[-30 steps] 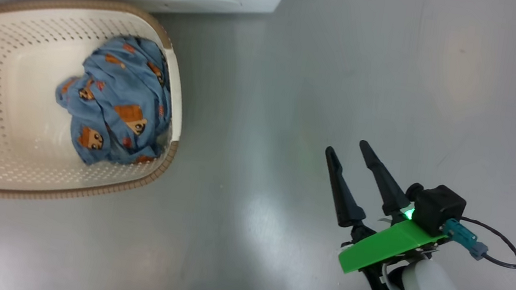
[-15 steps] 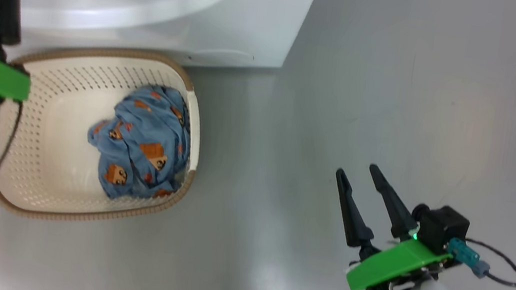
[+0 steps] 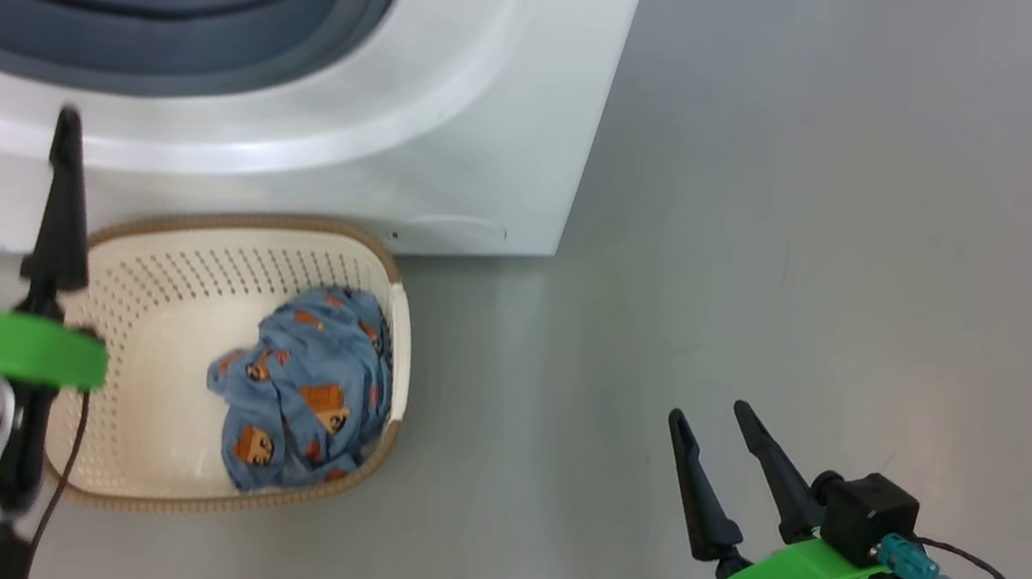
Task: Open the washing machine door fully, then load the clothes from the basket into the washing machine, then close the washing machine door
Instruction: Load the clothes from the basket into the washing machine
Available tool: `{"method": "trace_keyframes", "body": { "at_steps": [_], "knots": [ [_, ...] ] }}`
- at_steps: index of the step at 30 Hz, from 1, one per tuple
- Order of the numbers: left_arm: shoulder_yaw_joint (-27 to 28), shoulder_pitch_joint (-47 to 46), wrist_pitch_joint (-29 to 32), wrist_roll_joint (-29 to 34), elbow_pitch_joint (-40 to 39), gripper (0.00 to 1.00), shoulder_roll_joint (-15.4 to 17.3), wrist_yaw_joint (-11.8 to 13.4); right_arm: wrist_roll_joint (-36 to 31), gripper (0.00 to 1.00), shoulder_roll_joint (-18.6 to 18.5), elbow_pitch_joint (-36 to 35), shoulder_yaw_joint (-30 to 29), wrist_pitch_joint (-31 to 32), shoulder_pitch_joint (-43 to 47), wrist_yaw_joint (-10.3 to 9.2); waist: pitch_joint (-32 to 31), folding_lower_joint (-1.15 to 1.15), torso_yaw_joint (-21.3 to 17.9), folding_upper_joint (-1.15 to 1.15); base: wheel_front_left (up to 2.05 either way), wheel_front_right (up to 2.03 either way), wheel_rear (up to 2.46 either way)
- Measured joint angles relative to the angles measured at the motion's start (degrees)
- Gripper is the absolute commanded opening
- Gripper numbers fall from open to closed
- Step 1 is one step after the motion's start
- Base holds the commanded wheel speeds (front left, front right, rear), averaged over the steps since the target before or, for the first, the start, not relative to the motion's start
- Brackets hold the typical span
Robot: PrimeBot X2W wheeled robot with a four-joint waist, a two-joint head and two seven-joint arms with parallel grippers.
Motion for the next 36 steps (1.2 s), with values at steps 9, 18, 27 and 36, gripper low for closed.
{"method": "trace_keyframes", "body": {
  "at_steps": [9,18,27,36],
  "knots": [
    [5.3,14.2,0.0,3.7,-5.3,1.0,-3.5,-1.0,-3.4,1.0,0.1,-1.3,-1.5,0.0,3.5,0.0,-7.1,0.0,-0.9,0.0,0.0,0.0,0.0],
    [6.8,24.7,0.0,6.5,-9.2,1.0,-6.7,-1.1,-5.5,1.0,0.1,-2.9,-2.3,0.0,6.5,0.0,-12.7,0.0,-1.3,0.0,0.0,0.0,0.0],
    [6.5,30.8,0.0,6.4,-10.9,1.0,-6.9,-0.1,-7.1,1.0,0.2,-5.1,-3.7,0.0,7.7,0.0,-16.2,0.0,-1.6,0.0,0.0,0.0,0.0],
    [4.6,32.9,0.0,5.3,-12.1,1.0,-6.9,2.1,-9.7,1.0,0.3,-9.0,-5.6,0.0,9.0,0.0,-17.0,0.01,-1.7,0.0,0.0,0.0,0.0]
  ]
}}
